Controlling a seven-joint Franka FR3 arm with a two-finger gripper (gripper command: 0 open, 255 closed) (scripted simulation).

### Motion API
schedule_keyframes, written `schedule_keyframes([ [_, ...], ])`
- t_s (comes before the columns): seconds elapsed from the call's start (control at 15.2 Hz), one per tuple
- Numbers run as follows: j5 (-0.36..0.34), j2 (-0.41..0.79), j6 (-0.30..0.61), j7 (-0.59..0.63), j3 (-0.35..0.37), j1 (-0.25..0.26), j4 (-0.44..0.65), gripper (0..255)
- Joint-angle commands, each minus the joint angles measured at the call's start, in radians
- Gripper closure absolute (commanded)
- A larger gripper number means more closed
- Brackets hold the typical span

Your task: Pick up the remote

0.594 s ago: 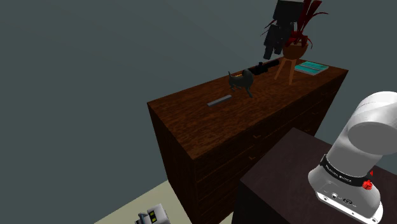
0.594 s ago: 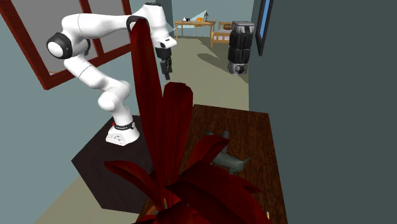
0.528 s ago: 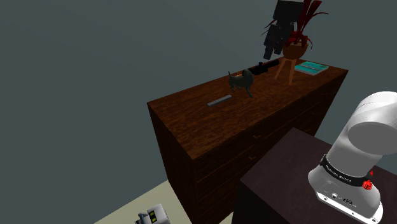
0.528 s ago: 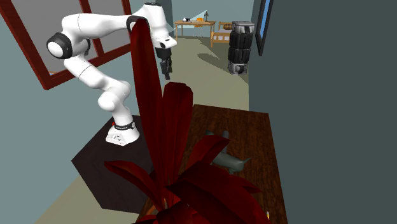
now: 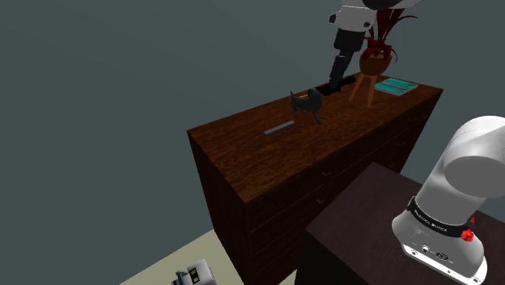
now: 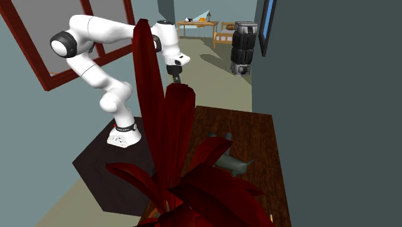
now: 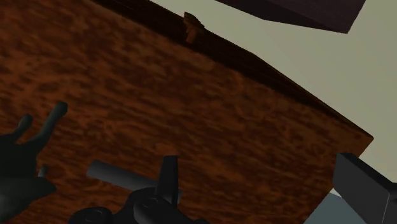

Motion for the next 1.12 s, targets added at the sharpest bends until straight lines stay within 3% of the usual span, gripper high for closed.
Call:
schedule_keyframes([
  [0.0,-0.014,0.064,0.06,-0.081,-0.026,0.015,0.003,0],
  [0.53,-0.035,0.338,0.274,-0.407,-0.133,0.066,0.057,0],
  [1.06,0.028,0.655,0.431,-0.739,-0.182,0.101,0.206,0],
])
